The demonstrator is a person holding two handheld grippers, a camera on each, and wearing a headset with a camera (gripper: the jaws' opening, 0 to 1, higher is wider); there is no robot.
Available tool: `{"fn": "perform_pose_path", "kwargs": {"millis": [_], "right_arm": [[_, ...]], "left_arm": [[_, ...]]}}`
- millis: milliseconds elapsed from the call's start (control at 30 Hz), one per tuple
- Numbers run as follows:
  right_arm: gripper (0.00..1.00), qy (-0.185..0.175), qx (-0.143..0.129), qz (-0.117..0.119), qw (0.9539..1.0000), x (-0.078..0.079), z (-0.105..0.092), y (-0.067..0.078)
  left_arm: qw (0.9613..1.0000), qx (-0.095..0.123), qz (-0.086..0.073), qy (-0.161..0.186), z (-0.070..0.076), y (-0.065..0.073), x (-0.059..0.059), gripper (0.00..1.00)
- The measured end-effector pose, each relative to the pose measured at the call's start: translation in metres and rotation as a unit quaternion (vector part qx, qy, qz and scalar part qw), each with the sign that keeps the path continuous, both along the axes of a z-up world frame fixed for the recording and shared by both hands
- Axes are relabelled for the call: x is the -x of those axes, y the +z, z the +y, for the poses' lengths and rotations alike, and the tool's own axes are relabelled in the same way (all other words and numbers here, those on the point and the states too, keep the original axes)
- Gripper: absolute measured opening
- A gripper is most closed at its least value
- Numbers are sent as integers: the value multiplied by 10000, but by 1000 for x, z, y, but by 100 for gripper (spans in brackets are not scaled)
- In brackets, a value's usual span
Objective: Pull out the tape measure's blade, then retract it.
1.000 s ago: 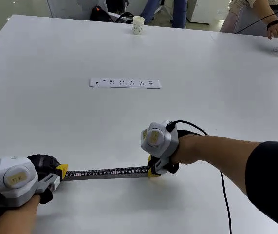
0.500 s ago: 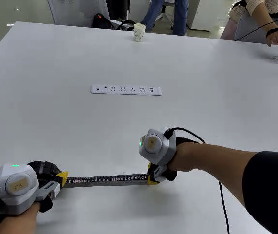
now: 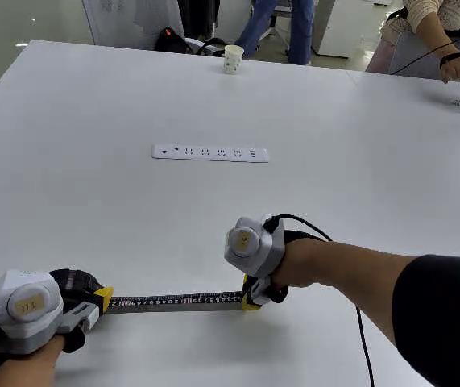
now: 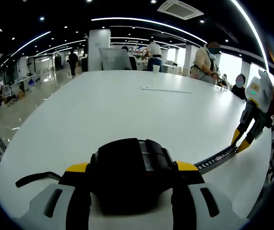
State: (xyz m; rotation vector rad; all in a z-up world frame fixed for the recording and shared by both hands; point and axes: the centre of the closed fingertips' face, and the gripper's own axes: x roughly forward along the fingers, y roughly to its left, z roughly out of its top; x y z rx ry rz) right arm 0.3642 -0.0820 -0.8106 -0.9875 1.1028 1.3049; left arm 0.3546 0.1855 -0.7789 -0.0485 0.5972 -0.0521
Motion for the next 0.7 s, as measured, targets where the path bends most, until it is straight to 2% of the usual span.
{"fn": "perform_pose_path", "kwargs": {"millis": [33,333,700], "right_arm": [[10,-96,-13,29,9999,0,0,0],[10,-70,-11,-38,10000,0,2,0],[10,-117,-29,-44,9999,0,5,0]], "left_arm": [[10000,13,16,-6,0,0,1,63],[10000,45,48,-15,-4,2,4,63],[9999,64,94,-28,-3,2,2,64]]}}
